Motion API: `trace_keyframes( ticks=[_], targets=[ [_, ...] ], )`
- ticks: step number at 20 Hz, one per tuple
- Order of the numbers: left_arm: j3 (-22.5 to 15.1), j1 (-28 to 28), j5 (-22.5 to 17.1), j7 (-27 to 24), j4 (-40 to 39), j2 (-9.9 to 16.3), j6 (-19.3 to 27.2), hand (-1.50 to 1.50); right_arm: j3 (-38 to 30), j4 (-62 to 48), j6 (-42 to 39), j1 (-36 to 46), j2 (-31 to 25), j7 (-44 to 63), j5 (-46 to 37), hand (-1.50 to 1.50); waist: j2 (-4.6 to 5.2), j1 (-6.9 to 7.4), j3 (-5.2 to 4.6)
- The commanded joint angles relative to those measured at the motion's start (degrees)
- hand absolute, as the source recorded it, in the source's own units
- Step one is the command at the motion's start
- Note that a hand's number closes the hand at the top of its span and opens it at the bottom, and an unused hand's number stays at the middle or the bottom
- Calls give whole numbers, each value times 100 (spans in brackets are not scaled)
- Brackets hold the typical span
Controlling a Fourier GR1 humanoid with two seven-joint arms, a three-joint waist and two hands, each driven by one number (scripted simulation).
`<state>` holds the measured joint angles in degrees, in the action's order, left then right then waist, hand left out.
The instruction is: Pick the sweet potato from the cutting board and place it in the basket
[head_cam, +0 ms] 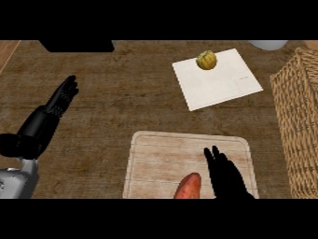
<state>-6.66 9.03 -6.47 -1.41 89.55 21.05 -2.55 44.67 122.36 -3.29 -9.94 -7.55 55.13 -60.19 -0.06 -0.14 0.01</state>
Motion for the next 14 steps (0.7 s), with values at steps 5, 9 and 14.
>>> trace_keyframes(
  ticks=[5,9,14],
  targets=[
    [23,-42,374,85,41,-404,-49,0,-42,136,-277,220,289,112,144,-150,3,9,-2],
    [154,-21,354,380,317,-376,-119,0,696,70,-223,33,445,591,-528,-150,-4,1,-2],
    [259,45,414,177,73,-463,-253,0,357,-488,-25,41,247,245,-305,-150,4,-6,-2]
  ],
)
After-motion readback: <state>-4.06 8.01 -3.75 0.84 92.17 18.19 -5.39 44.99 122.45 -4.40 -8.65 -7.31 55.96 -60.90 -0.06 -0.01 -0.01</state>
